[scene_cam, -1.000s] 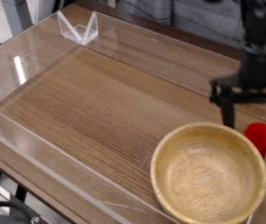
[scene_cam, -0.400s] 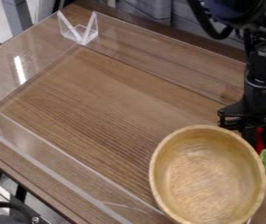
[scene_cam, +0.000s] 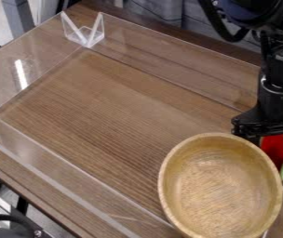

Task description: Move the red fruit to the left

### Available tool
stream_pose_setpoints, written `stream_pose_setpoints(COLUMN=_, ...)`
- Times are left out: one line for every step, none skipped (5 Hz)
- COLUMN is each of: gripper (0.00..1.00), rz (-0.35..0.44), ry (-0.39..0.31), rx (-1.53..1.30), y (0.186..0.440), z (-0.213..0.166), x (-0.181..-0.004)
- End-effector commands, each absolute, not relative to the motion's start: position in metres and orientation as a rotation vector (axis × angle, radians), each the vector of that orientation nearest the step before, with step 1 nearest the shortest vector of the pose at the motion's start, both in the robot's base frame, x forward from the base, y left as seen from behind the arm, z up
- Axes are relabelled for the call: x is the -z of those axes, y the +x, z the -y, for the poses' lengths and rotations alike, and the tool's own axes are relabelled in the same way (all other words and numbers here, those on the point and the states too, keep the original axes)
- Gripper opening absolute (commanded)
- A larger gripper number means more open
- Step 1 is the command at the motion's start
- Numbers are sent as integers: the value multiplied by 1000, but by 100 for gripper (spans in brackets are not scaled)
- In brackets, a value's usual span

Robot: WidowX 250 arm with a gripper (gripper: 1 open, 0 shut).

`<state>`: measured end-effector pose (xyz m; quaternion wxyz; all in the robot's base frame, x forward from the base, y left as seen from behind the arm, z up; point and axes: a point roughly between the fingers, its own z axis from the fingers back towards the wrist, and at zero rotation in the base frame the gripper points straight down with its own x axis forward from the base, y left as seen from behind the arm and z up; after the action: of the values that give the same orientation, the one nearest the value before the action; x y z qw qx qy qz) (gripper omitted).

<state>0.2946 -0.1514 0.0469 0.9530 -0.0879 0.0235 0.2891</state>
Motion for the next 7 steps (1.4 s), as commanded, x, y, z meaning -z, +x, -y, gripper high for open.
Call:
stream_pose_setpoints(gripper=100, rz=1, ry=-216, rx=-587, y=297, z=159, x=-60)
stream_pose_setpoints(gripper=100, rz=5, ry=-215, rx=-601, y=299, z=159, x=-53)
stream_pose_setpoints(gripper=100, rz=15, ry=-213, rx=-673, y=310, z=158, x=-54)
stream_pose_setpoints(gripper=100, rz=25, ry=-211, rx=-745, y=321, z=156, x=-56)
stream_pose_setpoints(gripper=0, rz=35, ry=-211, rx=-792, y=326, z=153, x=-58)
stream_pose_setpoints(gripper=0, rz=45, ry=-216, rx=-840, y=332, z=150, x=-60)
stream_pose_setpoints(gripper=0, rz=58, ry=-221, rx=-884, y=341, z=153, x=-63)
